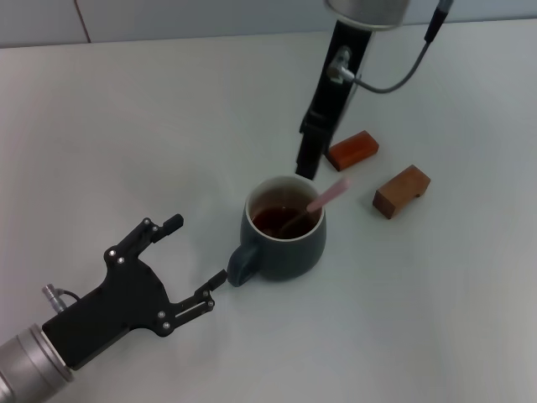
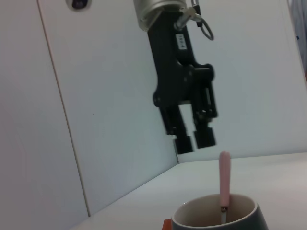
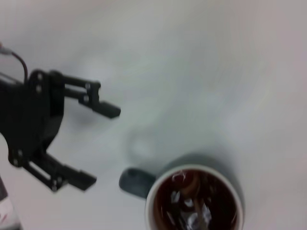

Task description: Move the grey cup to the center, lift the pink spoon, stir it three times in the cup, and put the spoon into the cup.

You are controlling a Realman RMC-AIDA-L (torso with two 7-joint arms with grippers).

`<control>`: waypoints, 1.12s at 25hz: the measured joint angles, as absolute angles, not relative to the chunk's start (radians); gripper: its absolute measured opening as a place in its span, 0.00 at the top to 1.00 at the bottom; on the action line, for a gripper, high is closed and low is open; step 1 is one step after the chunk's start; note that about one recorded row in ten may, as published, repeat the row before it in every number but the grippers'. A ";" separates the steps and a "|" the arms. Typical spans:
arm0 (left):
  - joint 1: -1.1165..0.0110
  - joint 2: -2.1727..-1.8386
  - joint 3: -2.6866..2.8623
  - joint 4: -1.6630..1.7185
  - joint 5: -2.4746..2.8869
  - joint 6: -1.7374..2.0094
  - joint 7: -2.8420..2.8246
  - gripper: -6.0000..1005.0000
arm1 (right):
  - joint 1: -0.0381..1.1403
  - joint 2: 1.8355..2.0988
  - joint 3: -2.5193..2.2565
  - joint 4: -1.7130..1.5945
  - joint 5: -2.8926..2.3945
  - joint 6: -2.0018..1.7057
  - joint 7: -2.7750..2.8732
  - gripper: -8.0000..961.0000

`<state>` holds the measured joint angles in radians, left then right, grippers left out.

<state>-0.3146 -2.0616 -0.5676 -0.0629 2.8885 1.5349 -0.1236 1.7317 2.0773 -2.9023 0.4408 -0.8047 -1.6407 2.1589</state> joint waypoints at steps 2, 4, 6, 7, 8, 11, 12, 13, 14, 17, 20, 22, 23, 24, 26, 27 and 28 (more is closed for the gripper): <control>-0.315 -2.062 -0.568 -0.063 2.889 1.535 -0.125 0.15 | 1.732 2.077 -2.902 0.479 -0.775 -1.636 2.141 0.61; -0.315 -2.062 -0.568 -0.063 2.889 1.535 -0.125 0.15 | 1.728 2.078 -2.902 0.595 -0.686 -1.635 2.087 0.55; -0.317 -2.062 -0.568 -0.059 2.889 1.535 -0.125 0.15 | 1.723 2.078 -2.902 0.647 -0.640 -1.639 2.062 0.50; -0.317 -2.062 -0.568 -0.059 2.889 1.535 -0.125 0.15 | 1.713 2.078 -2.902 0.699 -0.589 -1.643 2.031 0.48; -0.317 -2.061 -0.569 -0.057 2.888 1.535 -0.126 0.15 | 1.701 2.078 -2.902 0.750 -0.531 -1.654 2.000 0.46; -0.318 -2.061 -0.571 -0.054 2.888 1.535 -0.126 0.15 | 1.631 2.078 -2.902 0.905 -0.311 -1.715 1.886 0.40; -0.318 -2.062 -0.576 -0.053 2.883 1.535 -0.126 0.15 | 1.598 2.078 -2.902 0.946 -0.224 -1.747 1.850 0.40; -0.318 -2.062 -0.576 -0.053 2.883 1.536 -0.126 0.15 | 1.564 2.078 -2.902 0.974 -0.143 -1.778 1.821 0.40; -0.318 -2.062 -0.577 -0.053 2.882 1.536 -0.126 0.15 | 1.478 2.079 -2.902 1.019 0.020 -1.840 1.761 0.40; -0.319 -2.061 -0.584 -0.052 2.882 1.536 -0.128 0.15 | 1.380 2.079 -2.902 1.036 0.168 -1.894 1.697 0.40; -0.320 -2.062 -0.591 -0.052 2.882 1.537 -0.133 0.15 | 1.215 2.081 -2.902 1.012 0.345 -1.964 1.581 0.40; -0.321 -2.062 -0.592 -0.052 2.882 1.537 -0.141 0.15 | 1.106 2.084 -2.902 0.964 0.435 -2.004 1.472 0.40; -0.321 -2.062 -0.592 -0.052 2.882 1.537 -0.141 0.15 | 1.045 2.085 -2.902 0.926 0.479 -2.022 1.414 0.40; -0.322 -2.062 -0.593 -0.052 2.882 1.539 -0.143 0.15 | 0.933 2.085 -2.901 0.839 0.541 -2.044 1.295 0.40; -0.322 -2.062 -0.593 -0.052 2.882 1.540 -0.143 0.15 | 0.881 2.084 -2.901 0.795 0.555 -2.045 1.238 0.40; -0.322 -2.062 -0.594 -0.052 2.882 1.542 -0.143 0.15 | 0.839 2.082 -2.901 0.758 0.560 -2.044 1.186 0.40; -0.322 -2.062 -0.594 -0.052 2.882 1.543 -0.143 0.15 | 0.793 2.081 -2.901 0.721 0.560 -2.038 1.121 0.39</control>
<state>-0.3215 -2.0617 -0.5939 -0.0521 2.8822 1.5430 -0.1427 0.7932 2.0812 -2.9007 0.7211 0.5600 -2.0376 1.1214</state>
